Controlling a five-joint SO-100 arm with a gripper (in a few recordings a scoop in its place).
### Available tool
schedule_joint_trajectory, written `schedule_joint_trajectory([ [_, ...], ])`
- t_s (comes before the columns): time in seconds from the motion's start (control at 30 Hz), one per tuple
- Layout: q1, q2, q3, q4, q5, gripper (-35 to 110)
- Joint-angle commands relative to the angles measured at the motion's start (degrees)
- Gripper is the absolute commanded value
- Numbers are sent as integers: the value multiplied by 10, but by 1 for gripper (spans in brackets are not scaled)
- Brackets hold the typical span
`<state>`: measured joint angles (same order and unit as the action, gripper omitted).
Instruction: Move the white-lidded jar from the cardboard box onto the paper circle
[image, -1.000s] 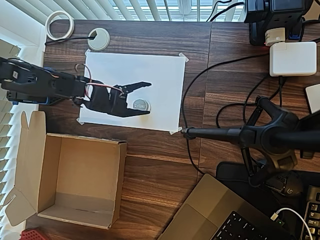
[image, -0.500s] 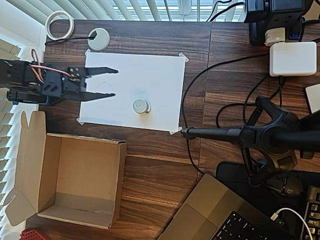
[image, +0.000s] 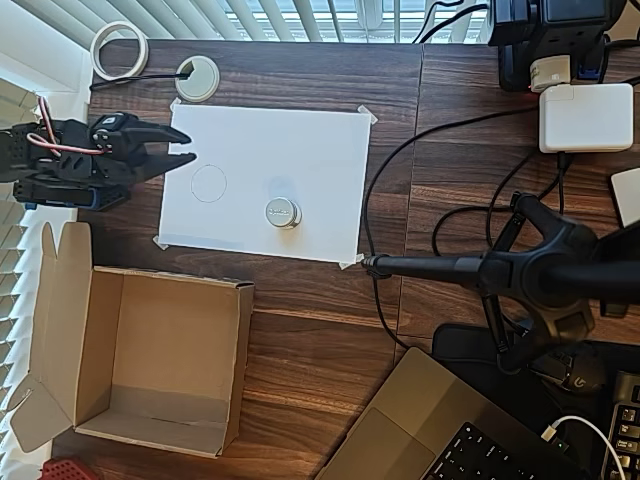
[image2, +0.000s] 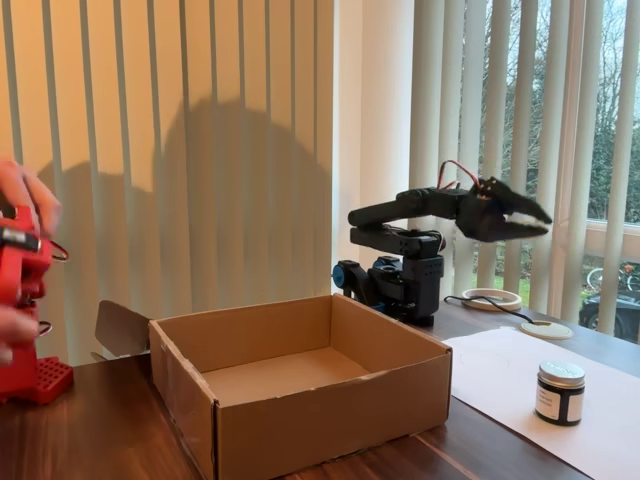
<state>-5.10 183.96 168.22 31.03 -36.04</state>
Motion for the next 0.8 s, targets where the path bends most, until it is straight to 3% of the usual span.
schedule_joint_trajectory([
  [0.0,-3,55,-9,216,133,0],
  [0.1,5,83,-2,310,221,0],
  [0.23,19,96,11,367,255,0],
  [0.5,46,116,52,440,229,0],
  [0.77,50,117,52,445,220,0],
])
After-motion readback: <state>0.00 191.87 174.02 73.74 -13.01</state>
